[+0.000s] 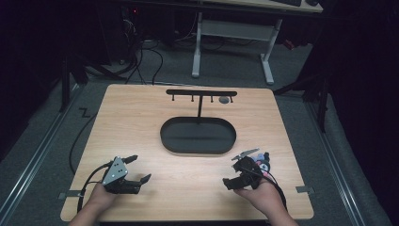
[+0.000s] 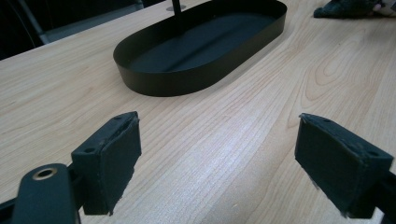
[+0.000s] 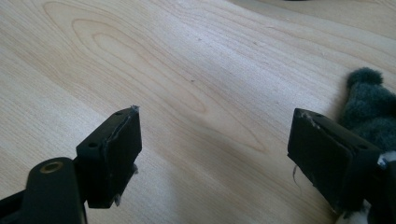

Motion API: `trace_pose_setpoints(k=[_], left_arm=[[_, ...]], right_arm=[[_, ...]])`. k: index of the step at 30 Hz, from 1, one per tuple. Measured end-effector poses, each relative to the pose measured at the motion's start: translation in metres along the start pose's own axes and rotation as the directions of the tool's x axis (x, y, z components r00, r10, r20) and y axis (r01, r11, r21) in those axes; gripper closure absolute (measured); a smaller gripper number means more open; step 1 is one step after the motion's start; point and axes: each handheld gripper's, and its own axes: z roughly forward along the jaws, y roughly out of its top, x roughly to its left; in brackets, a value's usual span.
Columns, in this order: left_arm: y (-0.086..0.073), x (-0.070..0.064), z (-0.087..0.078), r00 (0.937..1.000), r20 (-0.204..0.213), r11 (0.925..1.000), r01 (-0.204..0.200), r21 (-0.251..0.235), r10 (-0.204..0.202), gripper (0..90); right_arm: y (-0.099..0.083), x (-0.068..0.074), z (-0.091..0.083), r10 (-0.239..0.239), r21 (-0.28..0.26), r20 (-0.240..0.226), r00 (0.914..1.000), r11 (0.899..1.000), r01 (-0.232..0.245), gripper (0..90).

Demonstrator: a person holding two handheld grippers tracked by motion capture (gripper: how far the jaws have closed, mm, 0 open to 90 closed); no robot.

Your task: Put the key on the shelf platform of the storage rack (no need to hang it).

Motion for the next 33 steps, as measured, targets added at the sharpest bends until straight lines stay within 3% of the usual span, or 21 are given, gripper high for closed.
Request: trace_pose_setpoints(k=[12, 17, 18, 24, 29, 33], left_arm=[[0.000, 0.000, 0.000, 1.0000, 0.002, 1.0000, 0.001, 0.002, -0.001, 15.4], [0.000, 0.000, 0.000, 1.0000, 0.004, 1.0000, 0.002, 0.003, -0.002, 15.4], [0.000, 0.000, 0.000, 1.0000, 0.003, 1.0000, 0.002, 0.003, -0.002, 15.4], [0.000, 0.000, 0.000, 1.0000, 0.004, 1.0000, 0.003, 0.003, -0.003, 15.4], [0.000, 0.001, 0.000, 1.0000, 0.004, 1.0000, 0.004, 0.002, -0.004, 15.4], [0.000, 0.001, 0.000, 1.0000, 0.004, 1.0000, 0.004, 0.001, -0.004, 15.4]], right_arm=[[0.008, -0.001, -0.003, -0.017, 0.087, 0.003, 0.9998, 0.996, 0.017, 21.0], [0.009, 0.001, -0.001, -0.019, 0.137, -0.013, 0.9997, 0.990, 0.021, 22.0], [0.010, 0.000, 0.000, -0.038, 0.147, -0.009, 0.9992, 0.988, 0.039, 22.2], [0.014, 0.003, 0.002, -0.029, 0.209, 0.002, 0.9996, 0.978, 0.028, 22.6], [0.016, 0.004, 0.004, -0.030, 0.241, 0.007, 0.9995, 0.970, 0.028, 23.5], [0.017, 0.003, 0.003, -0.025, 0.239, 0.003, 0.9997, 0.971, 0.024, 23.9]])
